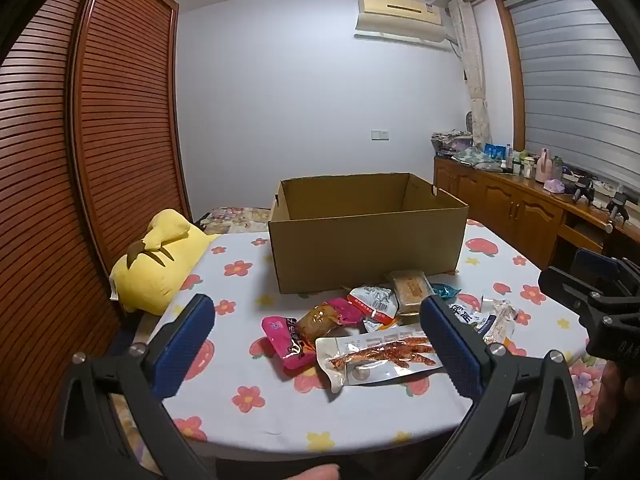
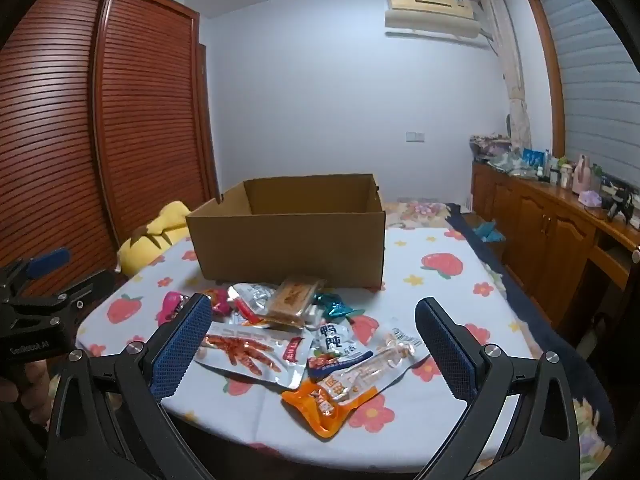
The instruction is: Organize snacks
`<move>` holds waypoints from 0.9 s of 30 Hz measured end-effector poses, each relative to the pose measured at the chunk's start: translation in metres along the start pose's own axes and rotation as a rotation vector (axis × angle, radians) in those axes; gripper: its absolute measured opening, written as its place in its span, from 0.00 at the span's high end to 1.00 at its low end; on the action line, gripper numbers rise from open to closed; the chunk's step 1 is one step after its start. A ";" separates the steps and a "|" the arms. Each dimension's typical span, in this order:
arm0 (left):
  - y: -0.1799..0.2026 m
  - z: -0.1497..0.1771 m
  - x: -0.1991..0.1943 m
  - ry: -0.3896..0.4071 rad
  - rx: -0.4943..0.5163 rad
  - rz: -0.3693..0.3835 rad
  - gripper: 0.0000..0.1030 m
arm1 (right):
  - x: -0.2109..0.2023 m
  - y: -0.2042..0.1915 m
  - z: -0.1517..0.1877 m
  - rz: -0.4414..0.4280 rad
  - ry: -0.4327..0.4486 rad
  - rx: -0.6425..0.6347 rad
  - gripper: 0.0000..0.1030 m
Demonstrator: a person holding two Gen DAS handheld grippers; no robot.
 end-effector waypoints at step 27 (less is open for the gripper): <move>-0.007 -0.004 -0.006 0.015 -0.005 -0.010 0.00 | -0.002 0.001 0.001 0.001 0.004 0.004 0.00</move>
Point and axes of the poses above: each gripper's, at about its wrist camera, not at the fingertips, and x roughly the way its jaws point, y to its right, z to its underside, the point moved 6 cm from there along x, roughly the way its jaws point, and after that the axes turned 15 degrees about x, right-handed, at the moved point
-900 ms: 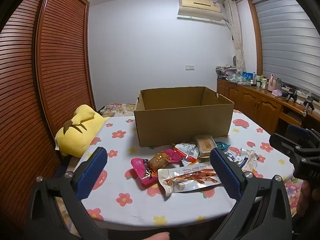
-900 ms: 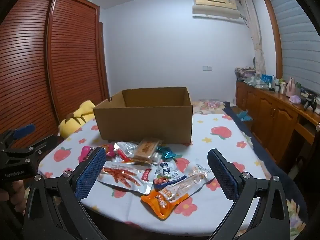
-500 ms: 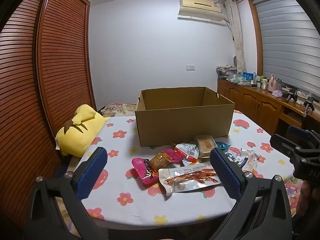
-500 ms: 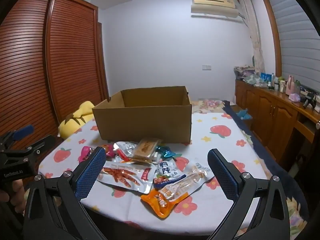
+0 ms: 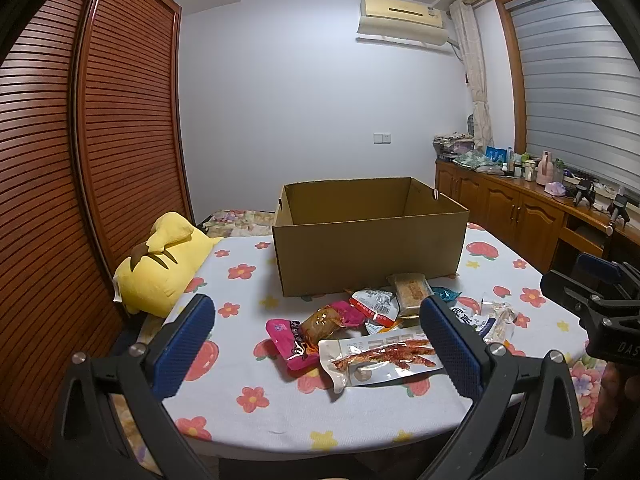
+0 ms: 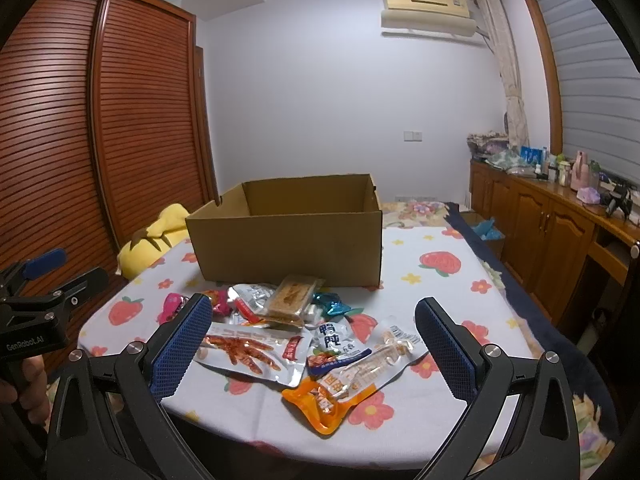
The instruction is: Organize snacks
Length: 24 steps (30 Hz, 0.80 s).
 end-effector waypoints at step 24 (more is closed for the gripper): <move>0.002 -0.005 -0.008 0.019 0.009 -0.005 0.00 | -0.002 -0.002 -0.004 -0.005 0.015 0.009 0.00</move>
Point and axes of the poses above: each gripper's, at about its wrist camera, not at the fingertips, and x roughly the way its jaws point, y to its right, z to its underside, the point moved 6 cm from there along x, roughly the way its jaws point, and after that the axes turned 15 degrees about x, right-handed, at the moved point
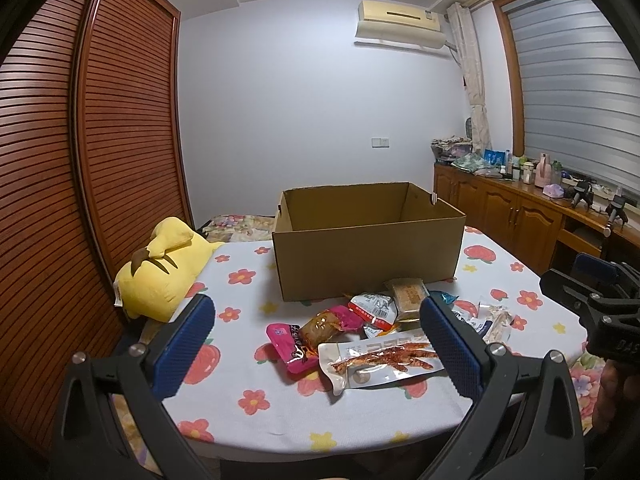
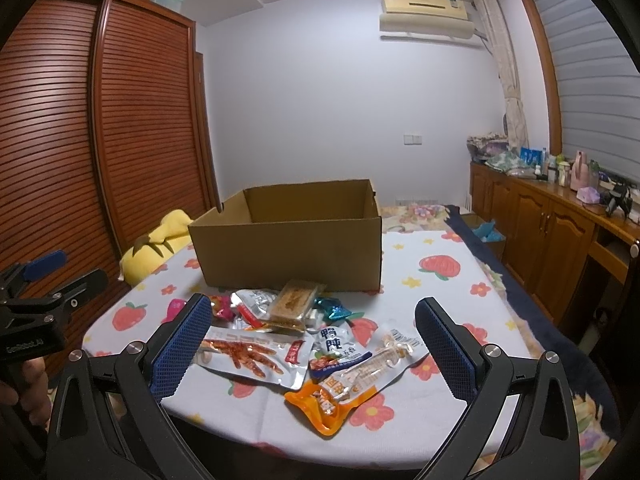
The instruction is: Organize snacks
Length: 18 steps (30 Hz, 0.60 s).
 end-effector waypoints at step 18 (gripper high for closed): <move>-0.001 0.006 0.005 -0.016 0.000 0.004 0.00 | 0.000 0.000 0.000 -0.001 0.002 0.001 0.00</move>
Point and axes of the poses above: each gripper's, at about its wrist camera, not at the fingertips, and x roughly the way its jaws point, y to its right, z to its underside, the point moved 6 cm from there along x, roughly the way its jaws point, and after that the axes turned 15 degrees about x, right-handed, at the moved point
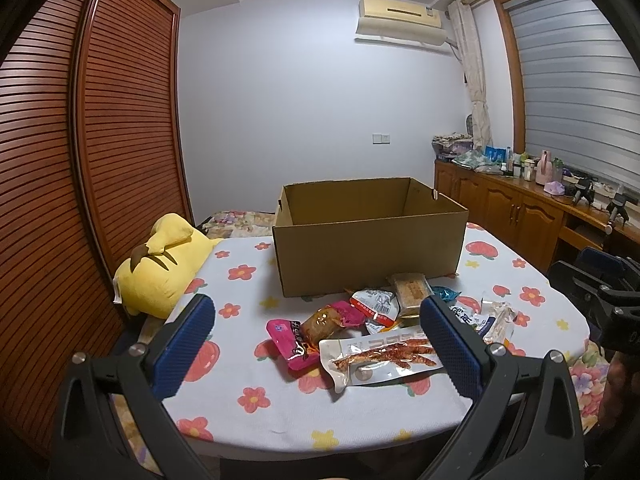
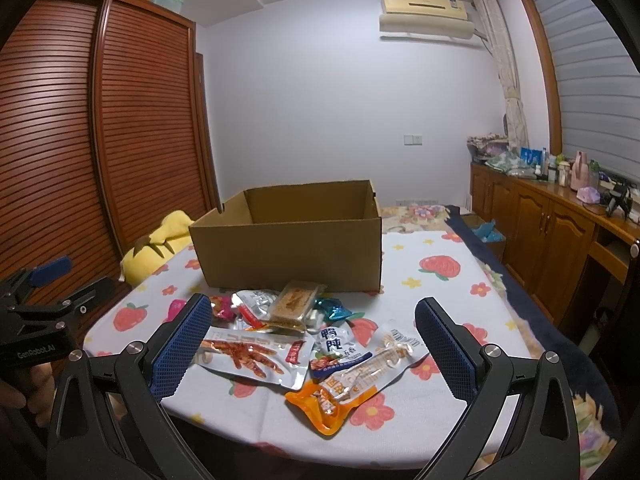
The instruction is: Organize snacks
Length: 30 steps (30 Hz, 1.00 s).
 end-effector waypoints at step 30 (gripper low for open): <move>0.006 0.011 0.015 -0.025 -0.007 0.053 0.00 | 0.014 0.006 0.008 -0.024 -0.081 0.003 0.01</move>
Point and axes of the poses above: each gripper's, at about its wrist camera, not at the fingertips, and x roughly the way its jaws point, y to its right, z to its underside, the point moved 6 cm from there along x, roughly the way its jaws point, and after that the axes turned 15 degrees about x, right-handed, at the moved point
